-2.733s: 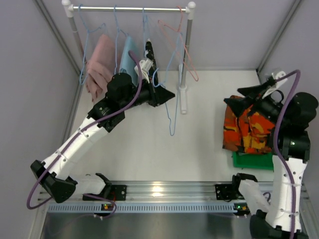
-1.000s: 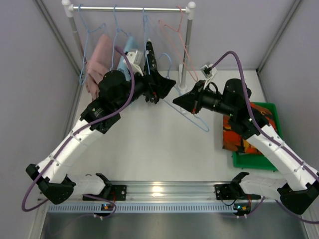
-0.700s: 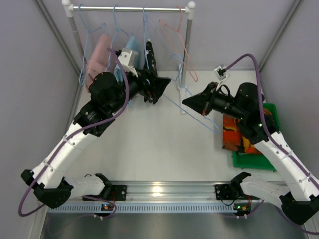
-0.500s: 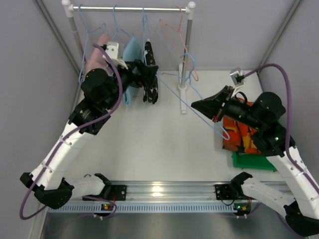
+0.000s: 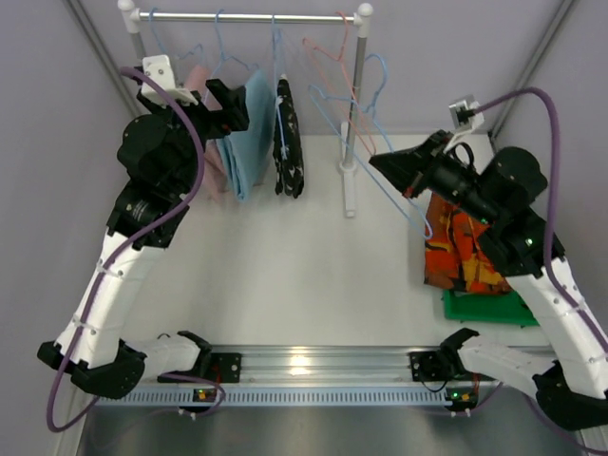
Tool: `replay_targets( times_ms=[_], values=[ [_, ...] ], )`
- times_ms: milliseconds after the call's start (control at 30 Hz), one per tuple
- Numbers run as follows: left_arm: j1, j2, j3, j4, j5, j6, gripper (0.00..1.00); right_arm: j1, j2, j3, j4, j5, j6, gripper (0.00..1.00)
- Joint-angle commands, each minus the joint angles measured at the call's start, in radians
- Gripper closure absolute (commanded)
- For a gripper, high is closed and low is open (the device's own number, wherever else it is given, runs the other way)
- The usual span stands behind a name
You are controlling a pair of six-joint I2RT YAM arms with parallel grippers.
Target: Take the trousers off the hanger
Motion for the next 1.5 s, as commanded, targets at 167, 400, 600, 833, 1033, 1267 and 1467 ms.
replay_targets(
  times_ms=[167, 400, 600, 833, 1033, 1267, 1467],
  values=[
    [0.109, -0.006, 0.068, -0.087, -0.144, 0.117, 0.01, 0.011, 0.278, 0.244, 0.076, 0.153, -0.07, 1.0],
    [0.155, -0.07, 0.003, -0.109, -0.155, 0.099, 0.01, 0.04, 0.513, 0.415, 0.143, 0.197, -0.082, 1.0],
    [0.208, -0.101, -0.047, -0.191, -0.113, 0.031, 0.01, 0.042, 0.71, 0.585, 0.218, 0.247, -0.081, 1.0],
    [0.236, -0.077, -0.014, -0.326, -0.017, 0.017, 0.01, 0.042, 0.899, 0.77, 0.209, 0.279, -0.063, 1.0],
    [0.236, -0.029, 0.043, -0.428, -0.017, 0.045, 0.01, 0.04, 0.965, 0.774, 0.209, 0.299, -0.066, 1.0],
    [0.236, 0.006, 0.097, -0.515, 0.117, 0.023, 0.01, 0.036, 0.989, 0.735, 0.226, 0.277, -0.055, 0.96],
    [0.236, 0.006, 0.094, -0.569, 0.248, 0.029, 0.01, 0.034, 0.881, 0.589, 0.266, 0.256, -0.061, 0.33]
  ],
)
